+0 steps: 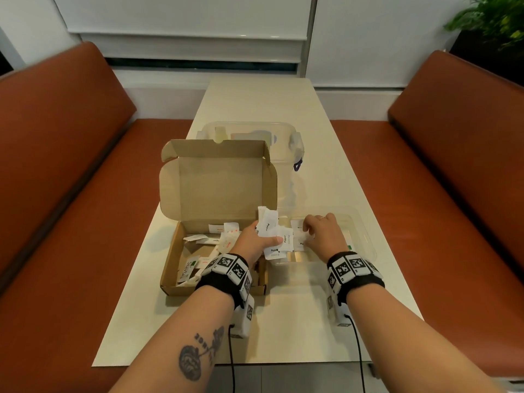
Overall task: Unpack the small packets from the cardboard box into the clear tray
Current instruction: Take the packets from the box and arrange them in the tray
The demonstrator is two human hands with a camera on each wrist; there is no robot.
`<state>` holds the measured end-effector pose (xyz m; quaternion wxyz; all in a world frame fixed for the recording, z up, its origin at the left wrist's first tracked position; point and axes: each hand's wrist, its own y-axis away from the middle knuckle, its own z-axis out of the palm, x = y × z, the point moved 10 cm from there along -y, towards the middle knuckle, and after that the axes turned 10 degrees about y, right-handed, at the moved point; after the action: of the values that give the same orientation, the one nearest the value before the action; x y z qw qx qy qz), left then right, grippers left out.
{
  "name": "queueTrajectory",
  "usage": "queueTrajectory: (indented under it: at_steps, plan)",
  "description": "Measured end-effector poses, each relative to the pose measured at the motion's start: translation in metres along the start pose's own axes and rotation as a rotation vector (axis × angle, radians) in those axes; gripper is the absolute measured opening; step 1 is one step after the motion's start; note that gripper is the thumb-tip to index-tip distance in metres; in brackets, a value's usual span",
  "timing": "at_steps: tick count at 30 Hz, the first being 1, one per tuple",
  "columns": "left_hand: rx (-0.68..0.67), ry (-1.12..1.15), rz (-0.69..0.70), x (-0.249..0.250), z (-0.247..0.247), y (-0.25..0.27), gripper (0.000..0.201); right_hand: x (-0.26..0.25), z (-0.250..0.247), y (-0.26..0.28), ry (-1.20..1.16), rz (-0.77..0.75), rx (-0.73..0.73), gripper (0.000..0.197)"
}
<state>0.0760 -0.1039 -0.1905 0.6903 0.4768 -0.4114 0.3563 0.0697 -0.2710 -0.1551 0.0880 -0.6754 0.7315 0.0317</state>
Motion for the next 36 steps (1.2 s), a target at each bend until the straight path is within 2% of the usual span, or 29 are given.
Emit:
queueTrajectory:
  at_steps: [2,7,12,15,17,20,27,33,36]
  plan:
    - [0.001,0.007,0.005,0.000,-0.001,0.000,0.049,0.001,0.000,0.002,0.032,0.012,0.005,0.014]
    - [0.001,0.012,0.003,-0.001,0.000,0.001,0.049,0.001,0.002,0.001,0.078,0.016,0.000,0.019]
    - [0.000,0.002,0.007,0.001,0.000,0.002,0.049,0.001,0.001,0.003,0.074,0.034,-0.011,0.016]
    - [0.001,-0.003,0.014,0.003,0.001,0.003,0.049,-0.004,-0.013,0.007,-0.086,0.077,0.057,0.013]
    - [0.010,-0.006,0.023,0.004,0.001,0.003,0.049,-0.009,-0.019,0.011,-0.288,0.121,0.070,0.019]
    - [0.019,0.004,0.033,0.004,0.001,0.003,0.049,-0.015,-0.016,0.017,-0.462,0.184,0.006,0.023]
    - [0.010,0.017,0.043,0.005,0.002,0.005,0.047,-0.023,-0.010,0.021,-0.723,0.189,-0.147,0.029]
    - [0.015,0.001,0.023,0.003,0.000,0.005,0.045,0.008,-0.022,0.020,-0.807,0.284,-0.061,0.012]
    - [0.022,0.012,0.013,0.001,-0.001,0.004,0.045,0.027,-0.028,0.019,-0.773,0.325,-0.007,0.018]
